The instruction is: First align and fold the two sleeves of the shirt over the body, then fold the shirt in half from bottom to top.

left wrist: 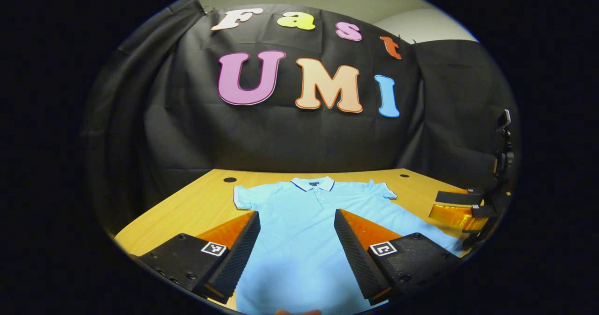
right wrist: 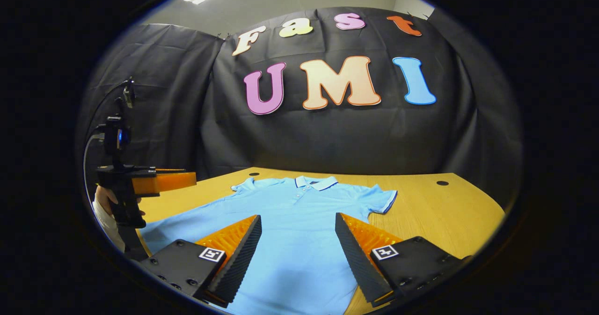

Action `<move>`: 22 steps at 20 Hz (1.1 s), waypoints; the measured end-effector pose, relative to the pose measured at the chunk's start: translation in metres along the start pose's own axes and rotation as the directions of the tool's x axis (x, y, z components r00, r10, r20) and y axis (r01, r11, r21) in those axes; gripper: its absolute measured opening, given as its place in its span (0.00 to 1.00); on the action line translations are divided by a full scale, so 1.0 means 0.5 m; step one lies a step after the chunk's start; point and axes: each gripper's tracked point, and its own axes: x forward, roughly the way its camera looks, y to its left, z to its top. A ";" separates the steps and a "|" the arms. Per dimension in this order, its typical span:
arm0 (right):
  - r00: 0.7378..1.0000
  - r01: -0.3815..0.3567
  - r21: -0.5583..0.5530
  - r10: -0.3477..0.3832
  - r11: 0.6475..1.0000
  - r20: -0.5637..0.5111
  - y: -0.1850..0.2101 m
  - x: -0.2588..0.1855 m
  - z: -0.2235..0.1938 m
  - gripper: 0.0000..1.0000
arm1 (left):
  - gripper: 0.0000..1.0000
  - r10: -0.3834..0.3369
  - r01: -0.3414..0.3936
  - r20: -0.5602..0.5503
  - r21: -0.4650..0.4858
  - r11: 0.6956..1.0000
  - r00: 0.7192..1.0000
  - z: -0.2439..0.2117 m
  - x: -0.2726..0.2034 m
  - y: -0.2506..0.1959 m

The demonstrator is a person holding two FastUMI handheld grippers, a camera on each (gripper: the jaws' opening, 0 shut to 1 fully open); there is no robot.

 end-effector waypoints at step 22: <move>0.924 0.233 -0.018 -0.227 0.972 -0.307 -0.317 0.270 0.079 0.97 | 0.95 -0.018 0.018 0.009 -0.016 1.000 1.000 0.016 -0.017 0.011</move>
